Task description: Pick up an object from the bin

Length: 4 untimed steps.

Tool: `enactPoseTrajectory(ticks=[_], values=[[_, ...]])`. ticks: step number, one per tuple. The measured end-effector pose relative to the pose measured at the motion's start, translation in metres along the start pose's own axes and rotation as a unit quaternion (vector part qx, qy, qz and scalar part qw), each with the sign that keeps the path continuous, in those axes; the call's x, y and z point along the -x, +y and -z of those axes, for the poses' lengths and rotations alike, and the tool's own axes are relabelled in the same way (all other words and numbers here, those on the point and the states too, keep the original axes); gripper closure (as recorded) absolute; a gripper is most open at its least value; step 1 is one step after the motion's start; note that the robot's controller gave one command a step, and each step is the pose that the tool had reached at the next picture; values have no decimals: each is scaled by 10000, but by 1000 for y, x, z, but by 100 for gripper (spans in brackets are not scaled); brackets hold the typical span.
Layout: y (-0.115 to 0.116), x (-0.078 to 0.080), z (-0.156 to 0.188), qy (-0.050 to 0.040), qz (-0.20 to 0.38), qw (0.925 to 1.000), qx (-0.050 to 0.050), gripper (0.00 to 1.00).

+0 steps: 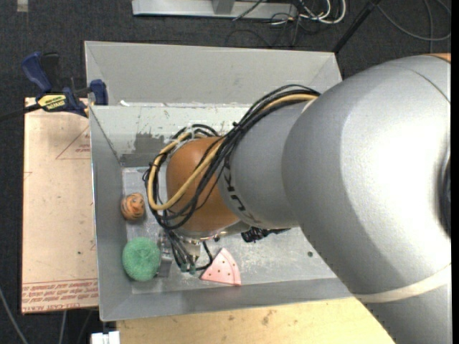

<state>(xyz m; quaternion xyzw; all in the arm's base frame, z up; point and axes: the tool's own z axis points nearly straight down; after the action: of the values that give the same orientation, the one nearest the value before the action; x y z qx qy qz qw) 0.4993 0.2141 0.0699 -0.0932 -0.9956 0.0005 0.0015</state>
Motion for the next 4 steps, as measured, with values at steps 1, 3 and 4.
enactPoseTrajectory(ticks=[1, 3, 4], values=[[1, 0, 0, -7, -1, 10000, 11, 0], [26, 13, 4, -23, 1153, 9933, 14, 100], [26, 13, 4, -22, 1154, 9933, 15, 100]])
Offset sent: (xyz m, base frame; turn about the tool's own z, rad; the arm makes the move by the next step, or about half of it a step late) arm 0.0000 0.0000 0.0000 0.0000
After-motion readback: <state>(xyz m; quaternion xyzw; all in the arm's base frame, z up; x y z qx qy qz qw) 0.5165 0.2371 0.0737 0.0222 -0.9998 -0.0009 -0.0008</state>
